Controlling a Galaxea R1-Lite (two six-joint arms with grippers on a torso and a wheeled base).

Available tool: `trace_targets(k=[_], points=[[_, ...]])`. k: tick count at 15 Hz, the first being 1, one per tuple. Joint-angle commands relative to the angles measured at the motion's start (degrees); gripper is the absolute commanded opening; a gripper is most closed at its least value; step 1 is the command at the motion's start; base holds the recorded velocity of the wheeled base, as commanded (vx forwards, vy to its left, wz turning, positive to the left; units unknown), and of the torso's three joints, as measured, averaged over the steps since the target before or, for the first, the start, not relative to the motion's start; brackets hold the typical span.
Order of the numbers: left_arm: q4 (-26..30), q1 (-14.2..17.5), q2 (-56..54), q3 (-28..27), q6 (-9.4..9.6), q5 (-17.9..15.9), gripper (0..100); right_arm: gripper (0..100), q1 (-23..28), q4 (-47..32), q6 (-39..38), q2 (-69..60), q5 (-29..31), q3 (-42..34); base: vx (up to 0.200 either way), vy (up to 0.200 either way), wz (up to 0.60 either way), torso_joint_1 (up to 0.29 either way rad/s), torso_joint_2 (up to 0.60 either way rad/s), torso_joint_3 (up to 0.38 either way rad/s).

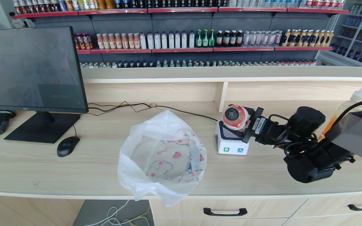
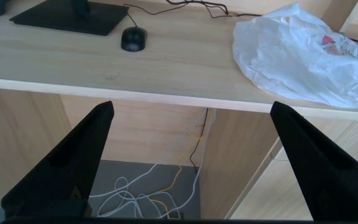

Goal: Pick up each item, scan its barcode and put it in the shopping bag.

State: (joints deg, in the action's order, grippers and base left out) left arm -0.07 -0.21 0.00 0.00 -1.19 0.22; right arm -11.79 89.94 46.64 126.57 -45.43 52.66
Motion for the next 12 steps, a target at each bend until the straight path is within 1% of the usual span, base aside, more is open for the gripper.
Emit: trace_targets(k=[1,6,9,10,12], points=[[0.0,-0.1,0.1,0.0,-0.04,0.0,100,0,-0.1,0.1,0.0,0.1,0.0,0.2,0.000,0.000,0.00,0.000,0.00,0.000],[0.0,0.0,0.1,0.0,-0.04,0.0,100,0,0.0,0.1,-0.3,-0.5,0.3,0.2,0.000,0.000,0.00,0.000,0.00,0.000],[0.0,0.0,0.1,0.0,-0.04,0.0,100,0,-0.1,0.1,-0.8,-1.9,1.5,-0.4,0.000,0.000,0.00,0.000,0.00,0.000],[0.0,0.0,0.0,0.0,-0.04,0.0,100,0,-0.1,0.1,-1.2,-2.6,2.4,-0.9,0.000,0.000,0.00,0.000,0.00,0.000],[0.0,-0.1,0.1,0.0,-0.04,0.0,100,0,-0.1,0.1,-1.7,-4.5,6.2,-3.6,0.000,0.000,0.00,0.000,0.00,0.000]])
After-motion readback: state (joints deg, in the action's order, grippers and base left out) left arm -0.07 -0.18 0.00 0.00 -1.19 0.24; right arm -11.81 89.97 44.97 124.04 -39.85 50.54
